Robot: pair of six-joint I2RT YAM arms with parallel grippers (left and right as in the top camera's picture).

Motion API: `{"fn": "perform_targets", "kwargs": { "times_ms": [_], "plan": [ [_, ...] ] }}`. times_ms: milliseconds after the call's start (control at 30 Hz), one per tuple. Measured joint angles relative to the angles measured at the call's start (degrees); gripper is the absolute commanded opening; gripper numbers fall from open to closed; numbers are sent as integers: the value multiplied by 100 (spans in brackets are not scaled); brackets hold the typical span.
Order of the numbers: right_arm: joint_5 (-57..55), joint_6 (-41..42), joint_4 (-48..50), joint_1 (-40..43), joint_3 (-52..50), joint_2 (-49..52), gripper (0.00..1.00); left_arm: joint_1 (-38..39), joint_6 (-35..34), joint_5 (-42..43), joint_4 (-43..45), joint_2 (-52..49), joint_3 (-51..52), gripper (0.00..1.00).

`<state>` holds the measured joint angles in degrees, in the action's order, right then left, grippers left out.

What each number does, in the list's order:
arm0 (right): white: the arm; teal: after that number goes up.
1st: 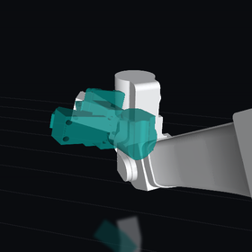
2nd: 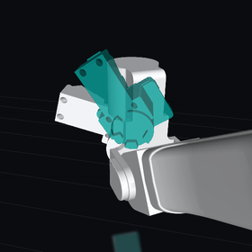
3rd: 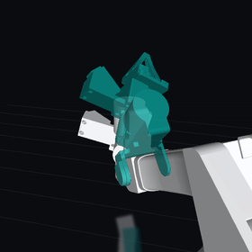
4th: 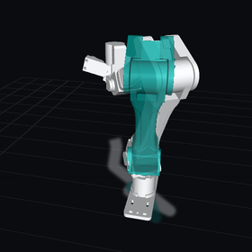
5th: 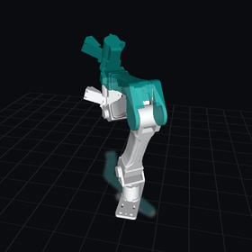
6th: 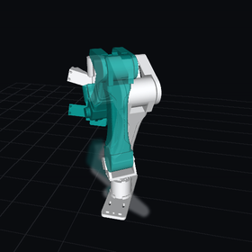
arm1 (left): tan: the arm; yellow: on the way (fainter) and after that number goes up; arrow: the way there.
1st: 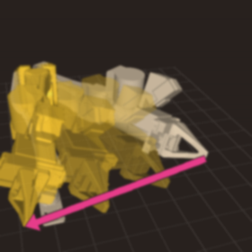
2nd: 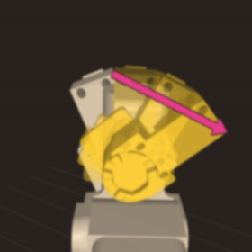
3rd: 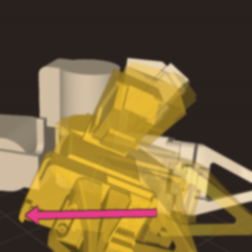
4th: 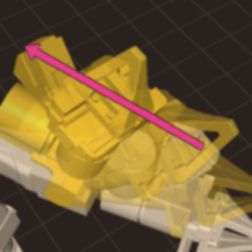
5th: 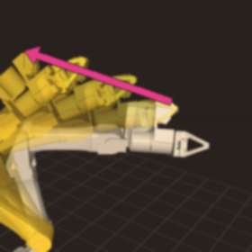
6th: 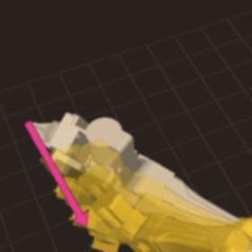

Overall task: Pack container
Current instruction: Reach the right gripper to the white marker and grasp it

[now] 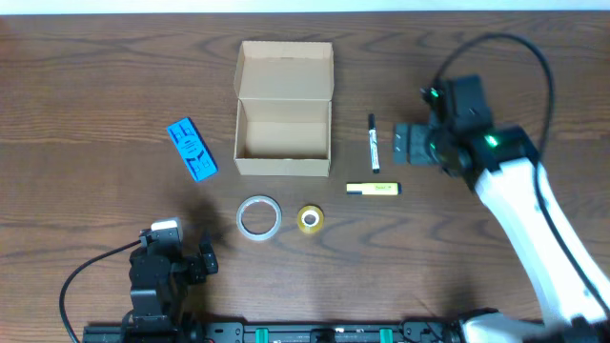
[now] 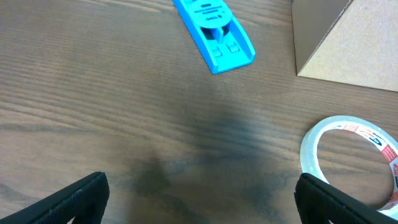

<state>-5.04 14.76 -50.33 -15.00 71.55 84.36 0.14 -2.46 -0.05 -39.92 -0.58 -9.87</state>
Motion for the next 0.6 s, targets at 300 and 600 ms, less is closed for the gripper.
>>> {"fn": "perform_targets", "kwargs": {
  "times_ms": [300,600],
  "plan": [
    [-153,398,225,-374,920,1816,99,0,0,2,-4,0,0,95],
    [-162,481,673,-503,931,2658,99,0,0,2,-2,0,0,95]
  ]
}}
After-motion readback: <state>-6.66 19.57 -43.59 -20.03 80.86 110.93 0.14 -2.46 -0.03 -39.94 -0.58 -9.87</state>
